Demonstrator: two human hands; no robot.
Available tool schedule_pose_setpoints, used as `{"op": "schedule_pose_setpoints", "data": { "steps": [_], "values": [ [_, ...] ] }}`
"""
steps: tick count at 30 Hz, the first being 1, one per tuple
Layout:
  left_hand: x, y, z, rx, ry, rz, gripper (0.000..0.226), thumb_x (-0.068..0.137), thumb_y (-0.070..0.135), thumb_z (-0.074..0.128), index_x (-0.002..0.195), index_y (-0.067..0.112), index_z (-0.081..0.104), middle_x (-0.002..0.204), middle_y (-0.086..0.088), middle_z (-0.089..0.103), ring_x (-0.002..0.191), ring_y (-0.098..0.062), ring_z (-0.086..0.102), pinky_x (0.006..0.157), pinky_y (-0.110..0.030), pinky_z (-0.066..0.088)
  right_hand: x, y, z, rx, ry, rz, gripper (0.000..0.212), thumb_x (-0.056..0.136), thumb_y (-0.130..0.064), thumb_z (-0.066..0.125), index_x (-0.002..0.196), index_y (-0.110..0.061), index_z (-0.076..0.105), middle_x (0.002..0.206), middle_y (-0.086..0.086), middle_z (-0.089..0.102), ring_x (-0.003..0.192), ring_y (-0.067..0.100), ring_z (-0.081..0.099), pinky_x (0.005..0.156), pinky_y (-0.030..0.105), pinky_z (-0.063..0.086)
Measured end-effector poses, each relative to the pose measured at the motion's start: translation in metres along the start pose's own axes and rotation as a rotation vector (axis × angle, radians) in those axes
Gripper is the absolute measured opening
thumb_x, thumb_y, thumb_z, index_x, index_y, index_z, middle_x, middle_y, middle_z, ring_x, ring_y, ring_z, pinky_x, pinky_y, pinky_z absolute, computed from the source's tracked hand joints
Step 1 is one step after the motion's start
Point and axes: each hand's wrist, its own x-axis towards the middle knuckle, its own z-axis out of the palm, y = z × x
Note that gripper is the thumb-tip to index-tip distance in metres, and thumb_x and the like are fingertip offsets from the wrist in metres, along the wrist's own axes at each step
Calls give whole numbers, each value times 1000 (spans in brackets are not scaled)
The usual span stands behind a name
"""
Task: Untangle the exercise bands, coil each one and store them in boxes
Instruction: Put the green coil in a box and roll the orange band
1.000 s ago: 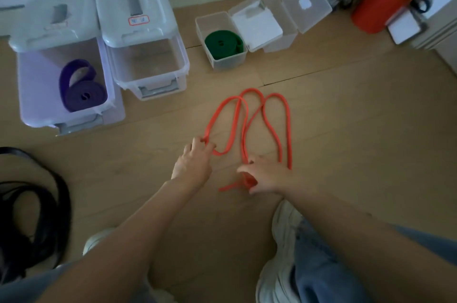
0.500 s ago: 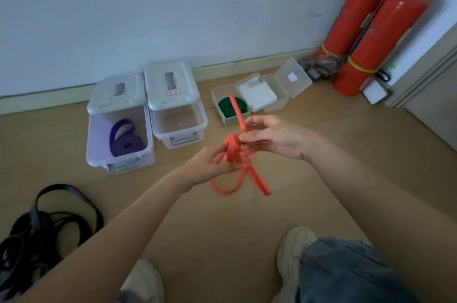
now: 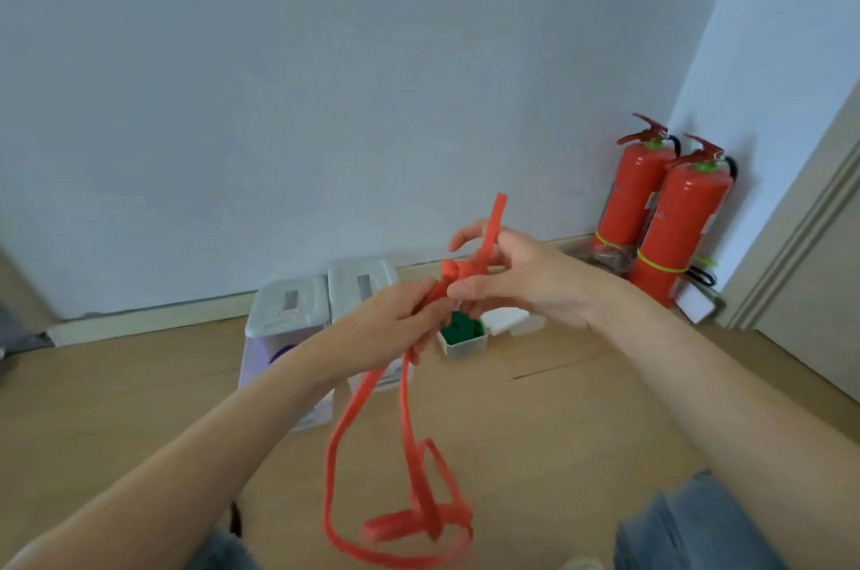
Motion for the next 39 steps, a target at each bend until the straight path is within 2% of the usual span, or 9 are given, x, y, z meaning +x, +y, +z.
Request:
{"op": "schedule_pose_setpoints", "data": {
  "steps": [3,7,10,13,16,19,24,30,39],
  "values": [
    [-7,-12,10,186,14,-30,12,96,21,46,85,26,48,64,8,56,57,-5,57,55,-13,43,7,10,21,-279,144,-15,28,69,-9,80,88,-11,60,65,-3,66,55,9,63,50,17,48],
    [-3,-35,20,428,242,-6,11,92,25,54,89,14,53,78,2,59,78,-21,61,59,-20,29,14,35,29,-212,312,-7,30,68,-21,83,82,-10,58,69,7,68,53,17,66,43,23,49],
    [7,-42,26,380,330,2,22,93,27,52,96,6,59,90,-6,69,84,-24,64,65,-24,39,22,39,27,-185,384,-27,35,68,-20,83,88,-8,56,78,10,68,54,18,66,44,26,51],
    [15,-41,30,528,390,-73,32,94,37,47,90,8,59,79,-7,69,75,-28,65,59,-30,42,29,38,30,-315,484,-115,40,63,-29,83,84,-10,54,78,9,65,60,14,65,53,27,54],
    [18,-37,23,809,436,-34,31,79,33,70,65,9,58,49,-6,60,44,-26,60,43,-21,28,33,36,35,-508,555,-202,38,63,-32,82,80,-15,52,73,1,62,68,5,58,58,11,44],
    [17,-39,21,560,436,-33,25,88,30,60,83,6,59,63,-11,66,59,-32,63,50,-29,39,37,34,38,-364,570,-216,31,66,-23,82,75,-20,53,69,-5,61,66,0,60,59,7,43],
    [7,-52,39,289,315,-187,18,98,25,37,97,8,43,95,-12,67,87,-34,63,76,-44,48,34,32,38,40,558,-169,27,73,-7,76,78,-9,50,74,11,65,66,24,70,69,36,59],
    [-6,-37,27,113,343,-114,18,97,26,40,80,21,38,65,6,52,52,-3,50,56,-23,42,21,23,26,313,595,-221,24,78,-4,71,91,-6,51,88,12,69,70,26,69,70,33,59],
    [-7,-29,6,-372,108,-200,12,95,8,47,90,10,58,59,12,61,55,-7,56,59,-18,48,19,31,16,444,511,-123,21,85,10,55,98,-6,49,99,14,56,76,15,66,66,25,56]
  ]
}}
